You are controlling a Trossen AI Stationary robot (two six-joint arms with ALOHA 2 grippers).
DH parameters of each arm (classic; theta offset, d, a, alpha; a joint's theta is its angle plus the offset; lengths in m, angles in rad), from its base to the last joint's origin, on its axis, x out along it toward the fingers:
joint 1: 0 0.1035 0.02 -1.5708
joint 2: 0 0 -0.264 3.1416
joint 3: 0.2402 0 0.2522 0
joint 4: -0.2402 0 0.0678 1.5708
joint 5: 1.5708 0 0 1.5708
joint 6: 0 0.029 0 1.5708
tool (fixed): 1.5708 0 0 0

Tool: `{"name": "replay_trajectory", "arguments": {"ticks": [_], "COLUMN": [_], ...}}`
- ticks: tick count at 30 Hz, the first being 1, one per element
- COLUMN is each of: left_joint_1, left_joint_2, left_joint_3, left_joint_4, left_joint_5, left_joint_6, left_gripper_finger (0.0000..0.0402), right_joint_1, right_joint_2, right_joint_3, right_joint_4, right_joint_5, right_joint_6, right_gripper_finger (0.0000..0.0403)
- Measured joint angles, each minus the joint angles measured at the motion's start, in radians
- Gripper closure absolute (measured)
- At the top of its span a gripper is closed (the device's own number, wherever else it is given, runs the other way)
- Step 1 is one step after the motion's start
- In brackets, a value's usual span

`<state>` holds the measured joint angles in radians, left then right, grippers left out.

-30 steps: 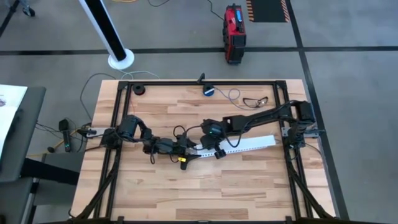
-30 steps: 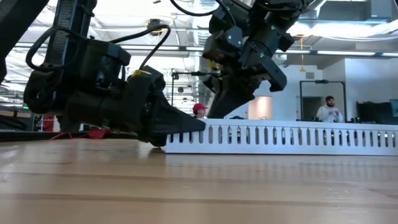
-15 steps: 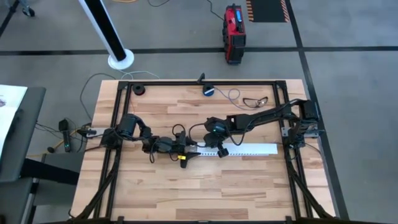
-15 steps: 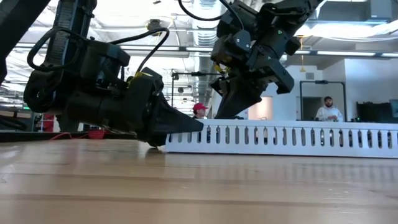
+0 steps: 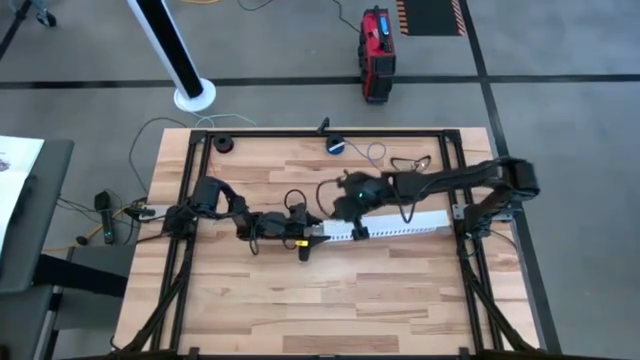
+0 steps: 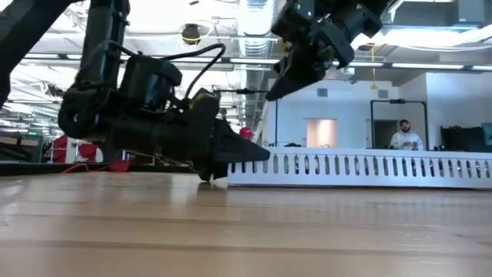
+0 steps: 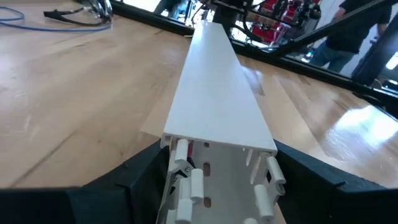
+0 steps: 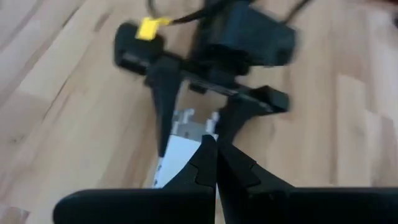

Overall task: Ziptie cables
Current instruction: Close the white cable duct

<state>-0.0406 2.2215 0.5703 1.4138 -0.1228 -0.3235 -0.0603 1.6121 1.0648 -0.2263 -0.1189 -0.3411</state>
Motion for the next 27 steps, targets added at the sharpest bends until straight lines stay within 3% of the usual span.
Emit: {"name": "replay_trajectory", "arguments": {"ticks": [3,8,21,27], "left_joint_1": [0.020,0.037,0.031,0.023], "left_joint_2": [0.001,0.004,0.003,0.004], "left_joint_3": [0.020,0.045,0.113,0.151], "left_joint_4": [-0.023,-0.018,-0.066,-0.089], "left_joint_5": [0.002,0.008,0.003,0.032], "left_joint_6": [0.018,0.069,0.150,0.063], "left_gripper_finger": [0.0158,0.0159,0.0159,0.0159], "right_joint_1": [-0.029,-0.069,-0.003,0.024], "right_joint_2": [-0.046,-0.111,-0.073,-0.070], "right_joint_3": [-0.002,0.002,0.001,0.002], "right_joint_4": [-0.045,-0.079,-0.226,-0.241], "right_joint_5": [-0.040,-0.238,-0.244,-0.214], "right_joint_6": [0.081,0.213,0.199,0.183], "right_gripper_finger": [0.0401,0.0389,0.0386,0.0386]}}
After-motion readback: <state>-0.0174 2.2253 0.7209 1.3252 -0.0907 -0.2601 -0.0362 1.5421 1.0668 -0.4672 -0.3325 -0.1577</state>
